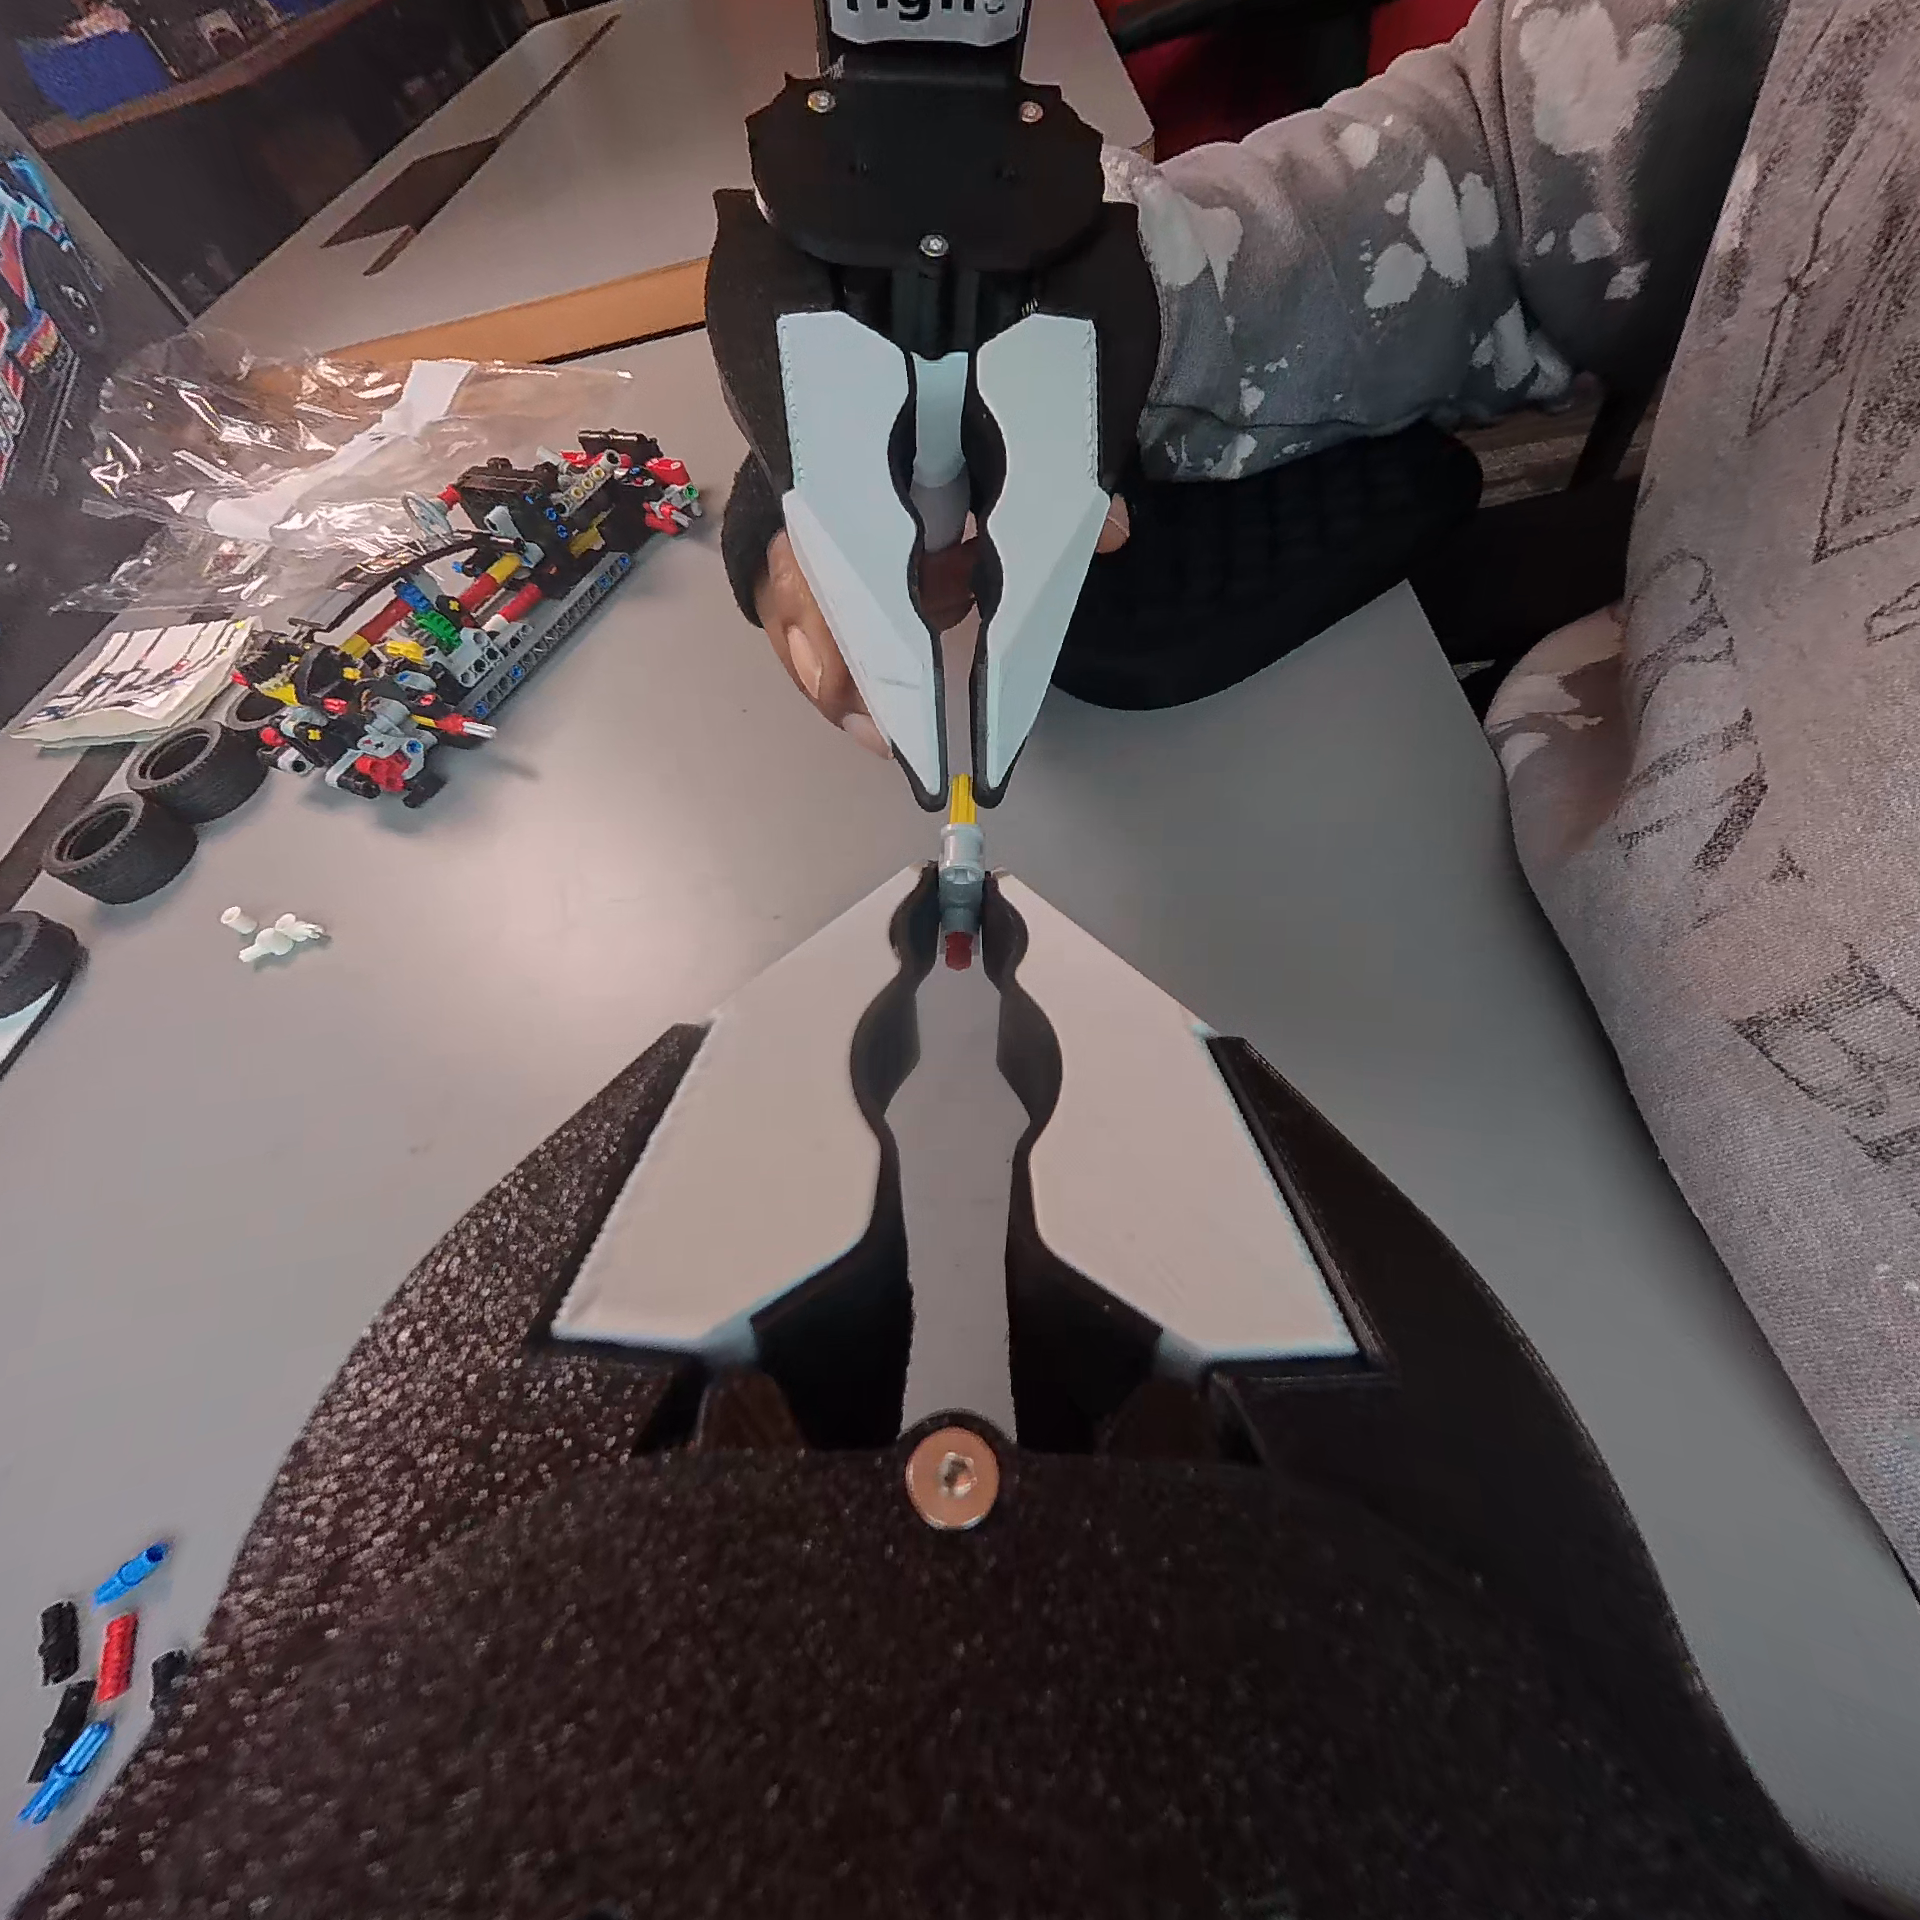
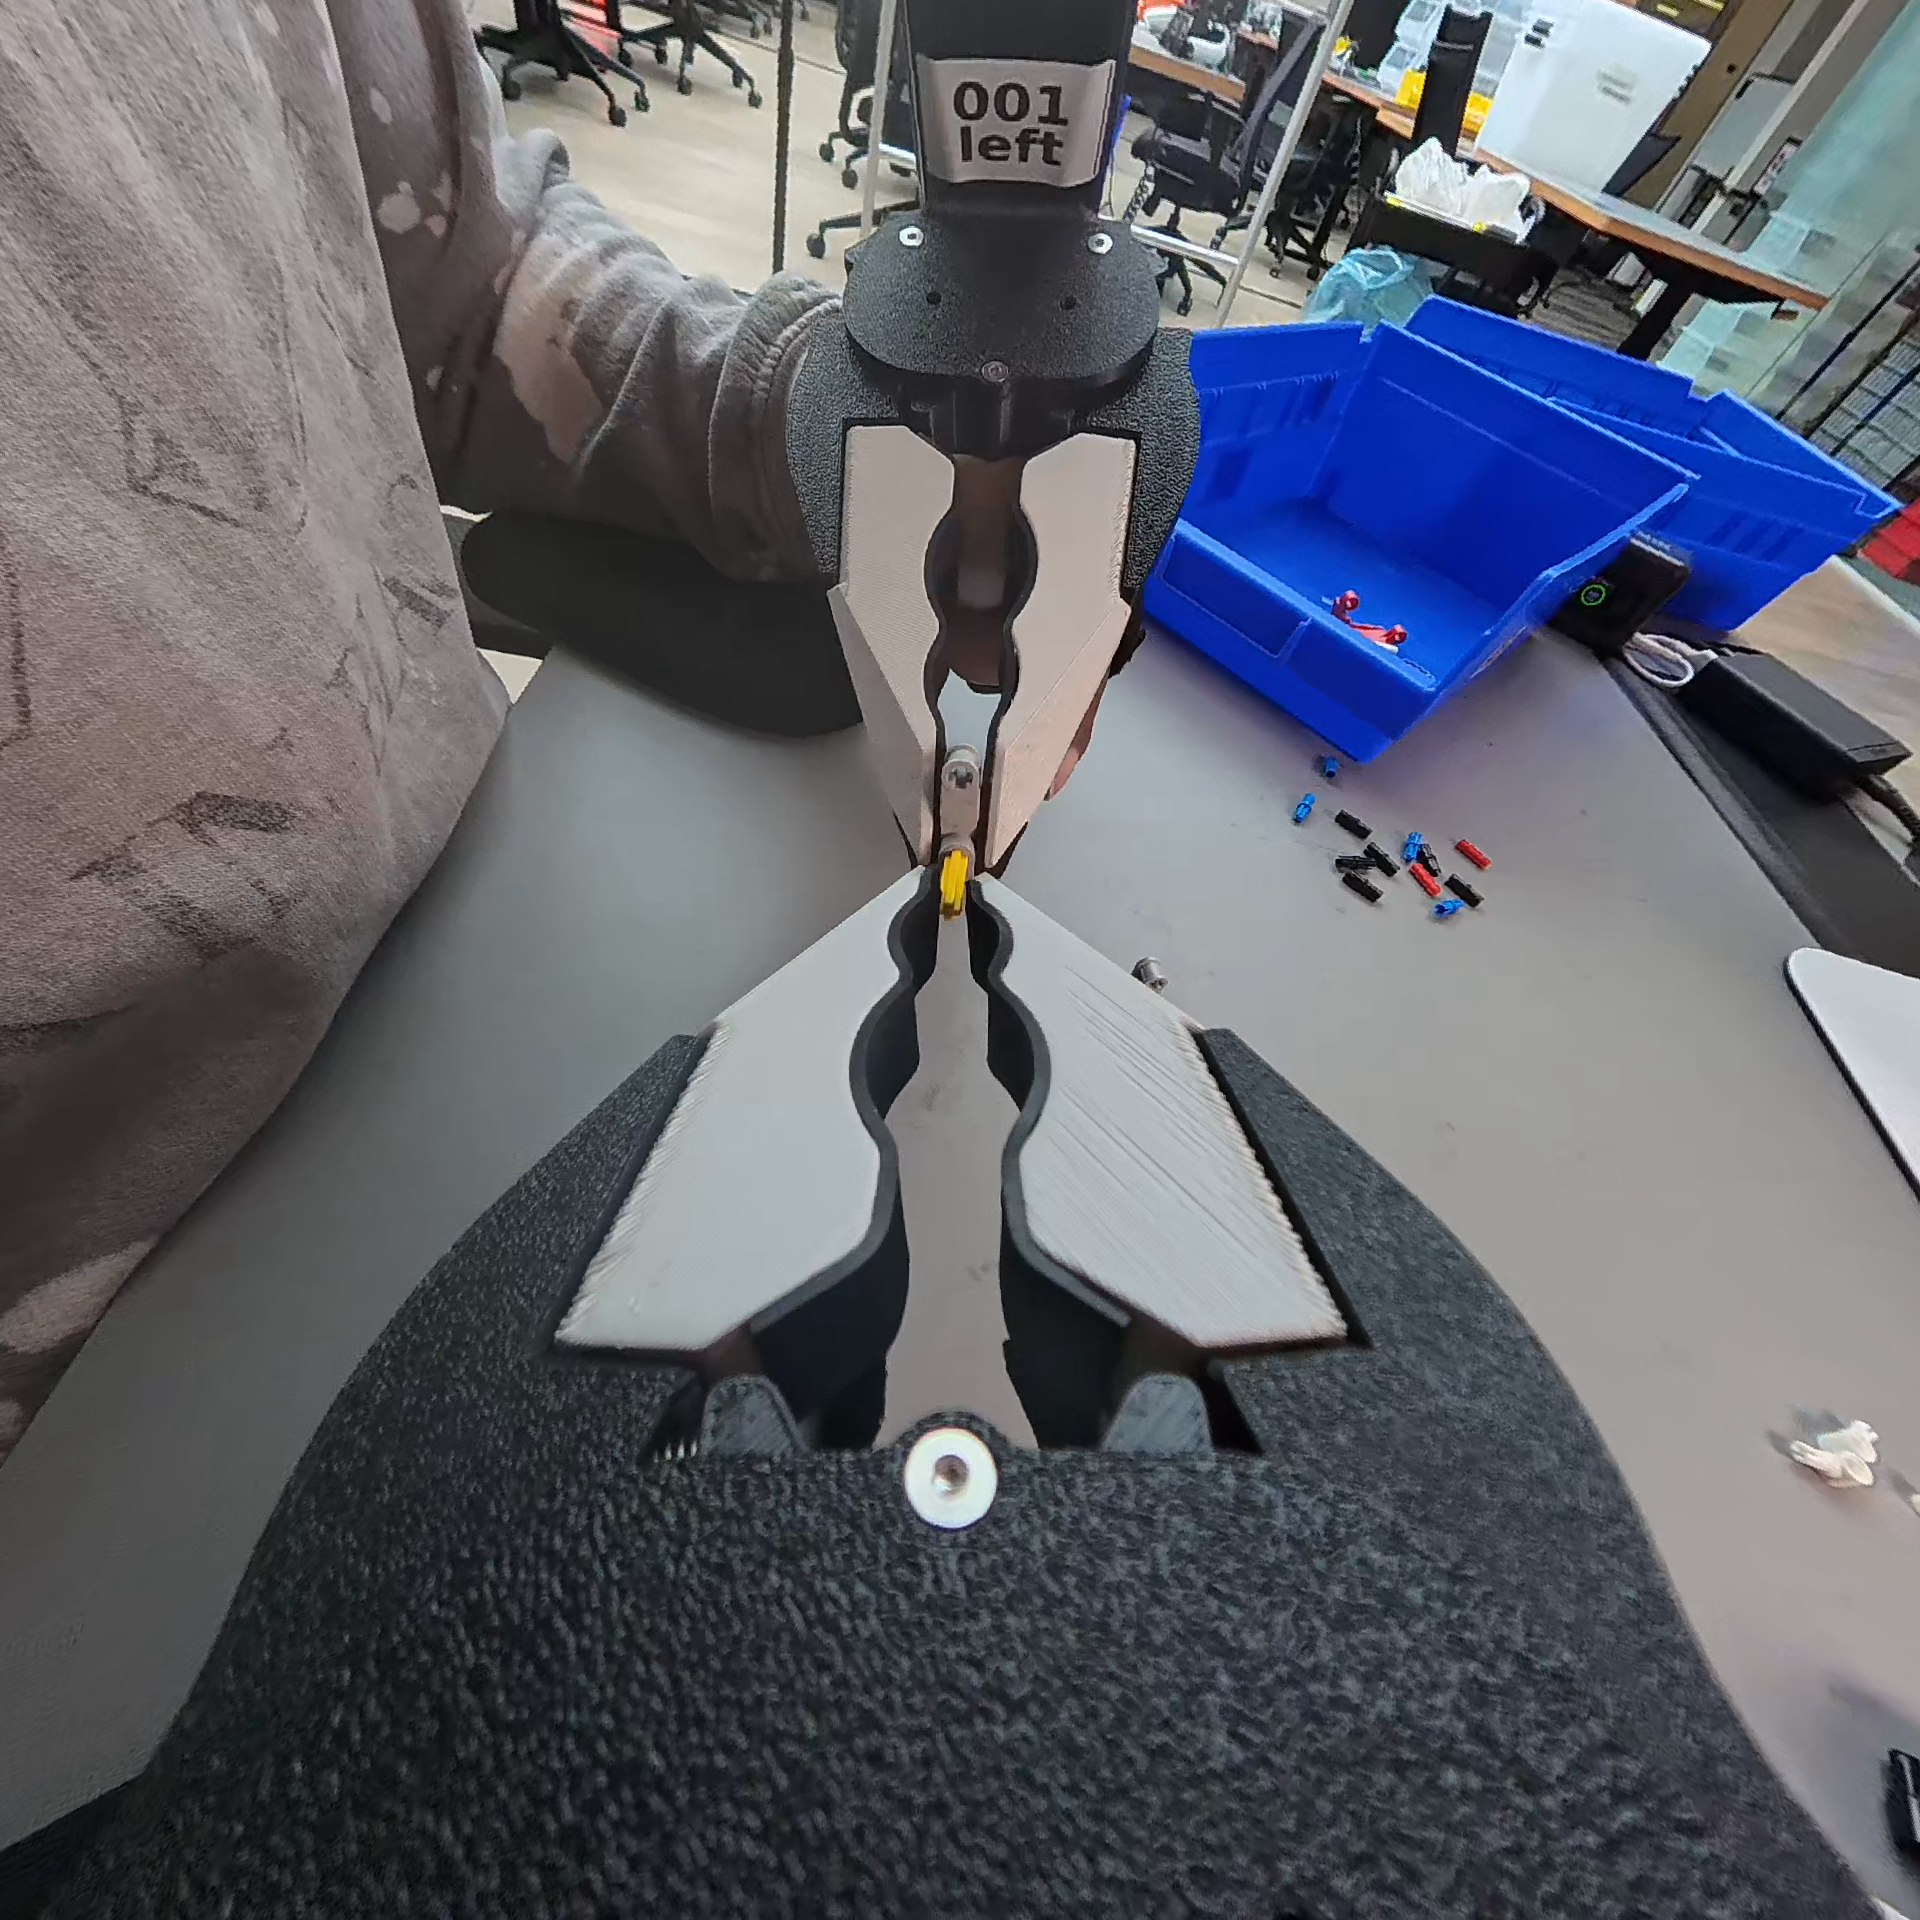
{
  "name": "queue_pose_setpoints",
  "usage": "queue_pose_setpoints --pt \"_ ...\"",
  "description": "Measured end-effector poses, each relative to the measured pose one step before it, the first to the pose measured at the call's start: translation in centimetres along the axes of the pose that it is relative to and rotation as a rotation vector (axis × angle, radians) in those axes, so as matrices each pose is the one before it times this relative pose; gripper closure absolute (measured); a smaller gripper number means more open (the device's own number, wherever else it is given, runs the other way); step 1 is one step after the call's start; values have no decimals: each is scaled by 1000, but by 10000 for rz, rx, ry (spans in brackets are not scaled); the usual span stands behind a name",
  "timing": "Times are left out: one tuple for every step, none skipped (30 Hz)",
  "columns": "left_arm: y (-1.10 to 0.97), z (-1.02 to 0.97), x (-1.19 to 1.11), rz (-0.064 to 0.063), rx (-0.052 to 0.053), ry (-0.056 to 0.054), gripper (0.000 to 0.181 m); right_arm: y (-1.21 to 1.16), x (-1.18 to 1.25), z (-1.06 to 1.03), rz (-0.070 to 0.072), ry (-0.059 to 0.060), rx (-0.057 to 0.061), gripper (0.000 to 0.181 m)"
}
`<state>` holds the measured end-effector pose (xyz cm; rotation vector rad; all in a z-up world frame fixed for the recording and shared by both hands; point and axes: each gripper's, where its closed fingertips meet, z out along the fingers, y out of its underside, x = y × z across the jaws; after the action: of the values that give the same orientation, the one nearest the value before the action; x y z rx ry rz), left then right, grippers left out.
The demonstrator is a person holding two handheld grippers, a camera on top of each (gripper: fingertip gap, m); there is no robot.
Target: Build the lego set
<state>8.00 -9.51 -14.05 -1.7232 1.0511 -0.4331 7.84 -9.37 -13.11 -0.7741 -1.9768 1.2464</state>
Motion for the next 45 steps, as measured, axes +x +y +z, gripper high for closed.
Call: queue_pose_setpoints --pt "-3 -14 -13 -6 9 -10 176 13 1 -20 13 6 4 179" --pt "28 -12 -4 -17 2 -2 176 20 -9 -5 12 2 2 179" --pt "-6 -37 -37 -9 24 -19 176 72 -25 -4 18 -18 -21 178" --pt "-74 -66 -25 -19 49 -12 176 182 -12 21 14 2 -81 177" --pt "-25 -51 -18 -21 11 6 176 98 25 21 -3 40 -23 178" --pt "30 -7 14 -1 -15 8 176 -104 81 -6 6 74 79 179" --pt "-42 -8 25 7 29 9 176 -79 -45 -16 -2 -5 47 179" --pt "-13 -12 0 -18 9 0 176 0 11 -16 -18 11 -17 179" --pt "6 -2 -18 -15 1 -1 176 -1 20 -8 5 4 -21 179" --pt "28 14 -8 -15 -6 6 176 19 4 5 22 -10 -12 179" --pt "29 -1 -18 -4 -15 -10 176 -4 -27 3 24 -17 15 178" --pt "39 12 -8 5 -22 -8 176 -5 -38 -1 22 -22 6 177" --pt "62 15 0 0 -33 0 176 -70 -45 -9 23 -22 45 176" --pt "39 6 11 -12 -7 7 176 -86 -47 -6 26 -24 39 175" --pt "17 -1 29 -28 11 31 176 -49 -5 -3 5 -1 6 175" --pt "-27 0 13 -18 18 15 176 60 37 42 -40 36 -54 177" --pt "44 10 43 9 -27 21 176 10 84 38 -33 82 -3 179" --pt "34 25 41 18 -27 16 176 62 -81 32 7 -44 -29 179" --pt "37 26 42 -14 -7 10 176 59 -33 14 23 -32 -41 179" --pt "-47 -6 50 -59 52 30 176 -42 -58 -5 1 -40 28 180" --pt "-155 -89 -16 -100 124 11 176 -173 69 -23 63 24 126 180" --pt "-168 -99 10 -120 132 45 176 -241 -5 -3 125 -42 168 180" --pt "-57 -30 -27 -85 74 -8 176 -136 64 -7 3 26 95 181" --pt "192 62 -19 -44 -54 -13 176 214 19 91 -131 31 -155 181" --pt "147 40 10 -38 -17 1 176 179 -35 116 -81 16 -107 181" --pt "-207 -109 24 -119 181 37 177 -201 16 -20 149 -33 190 181" --pt "-313 -114 33 -117 186 54 177 -397 31 -85 122 -15 254 181" --pt "28 27 34 25 -44 31 177 -38 -23 25 -141 24 -54 181" --pt "171 141 118 70 -114 46 177 327 -101 122 -114 -50 -229 181" --pt "-104 252 359 53 49 137 176 16 -306 260 92 -183 62 181" --pt "-6 214 463 74 -54 214 176 32 -586 198 85 -337 5 181" --pt "58 20 -118 98 -37 -72 176 132 144 3 -41 119 -50 181" --pt "-78 -4 -125 -24 55 -22 176 -16 157 -65 64 45 28 181" --pt "-260 -53 -105 -96 162 -7 176 -254 132 -146 107 14 177 181" --pt "-241 -61 -53 -47 110 12 176 -270 81 -123 75 2 126 181" --pt "-135 -27 -39 5 38 10 176 -169 37 -92 7 19 68 181" --pt "-46 16 -3 8 1 25 176 -70 -6 -65 35 -25 28 181" --pt "27 29 -9 15 -13 9 176 20 6 -36 17 -20 -2 181" --pt "55 29 -8 14 -29 6 176 56 -8 -21 -18 -19 -41 181" --pt "33 26 -17 0 -17 -3 176 33 -1 -26 -7 -21 -27 181" --pt "40 16 -34 -11 -18 -8 175 29 45 -20 27 -11 -26 181" --pt "70 25 -21 -1 -20 4 175 67 -3 2 -4 -15 -37 181" --pt "65 18 -26 -25 -21 0 175 56 26 6 5 -11 -34 181" --pt "89 60 -46 -27 -38 -14 175 97 29 -13 24 -23 -32 181" --pt "74 81 -69 -25 -40 -25 175 113 34 -41 54 -52 -21 181"
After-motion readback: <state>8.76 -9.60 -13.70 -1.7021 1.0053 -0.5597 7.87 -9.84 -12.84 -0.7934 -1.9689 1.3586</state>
